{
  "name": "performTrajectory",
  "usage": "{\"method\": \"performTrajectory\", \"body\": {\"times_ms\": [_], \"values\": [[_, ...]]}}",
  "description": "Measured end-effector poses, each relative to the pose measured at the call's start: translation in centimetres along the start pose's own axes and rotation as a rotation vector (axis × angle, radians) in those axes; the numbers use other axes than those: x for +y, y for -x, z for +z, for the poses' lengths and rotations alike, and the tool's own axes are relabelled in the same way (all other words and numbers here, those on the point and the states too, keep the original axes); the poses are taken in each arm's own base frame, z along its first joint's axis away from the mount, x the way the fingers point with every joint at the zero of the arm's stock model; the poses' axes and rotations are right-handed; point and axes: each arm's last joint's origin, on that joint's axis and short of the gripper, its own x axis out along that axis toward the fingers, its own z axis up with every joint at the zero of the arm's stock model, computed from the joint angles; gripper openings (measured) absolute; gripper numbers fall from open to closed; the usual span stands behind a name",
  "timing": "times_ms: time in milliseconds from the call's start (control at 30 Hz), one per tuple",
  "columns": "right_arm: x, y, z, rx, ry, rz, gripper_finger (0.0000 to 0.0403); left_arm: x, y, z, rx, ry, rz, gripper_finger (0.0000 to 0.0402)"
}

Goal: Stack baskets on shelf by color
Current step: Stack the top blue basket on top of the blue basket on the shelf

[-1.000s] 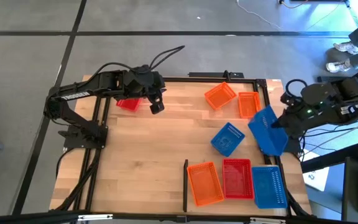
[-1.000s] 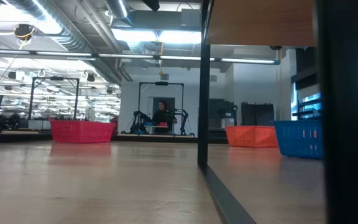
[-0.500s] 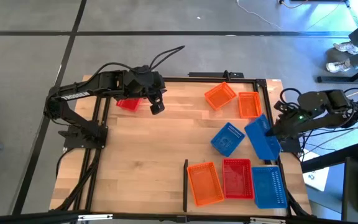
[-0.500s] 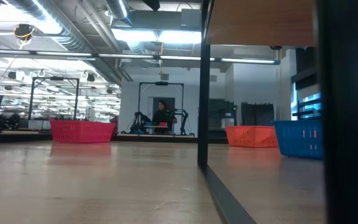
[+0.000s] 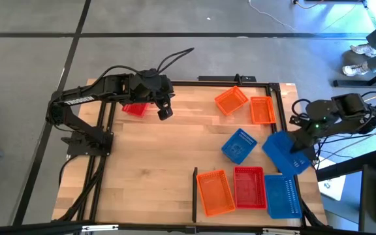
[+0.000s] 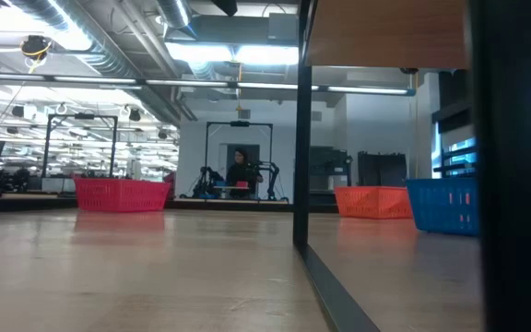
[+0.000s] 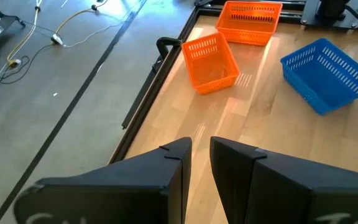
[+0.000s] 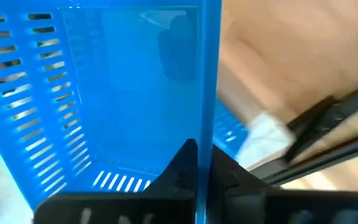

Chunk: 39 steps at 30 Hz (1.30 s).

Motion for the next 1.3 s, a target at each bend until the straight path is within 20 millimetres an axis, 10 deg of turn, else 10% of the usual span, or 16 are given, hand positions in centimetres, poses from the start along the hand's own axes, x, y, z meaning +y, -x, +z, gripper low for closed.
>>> {"method": "performTrajectory", "body": {"times_ms": [700,1300], "values": [[1.3,-0.7,0.2,0.148,0.788,0.115,0.0000,0.1,0.0,0.0,-0.002,0.033,0.004,0.0051],[1.5,-0.8,0.3,0.181,-0.024,0.041,0.0000,0.1,0.0,0.0,0.001,0.106,0.004,0.0051]]}}
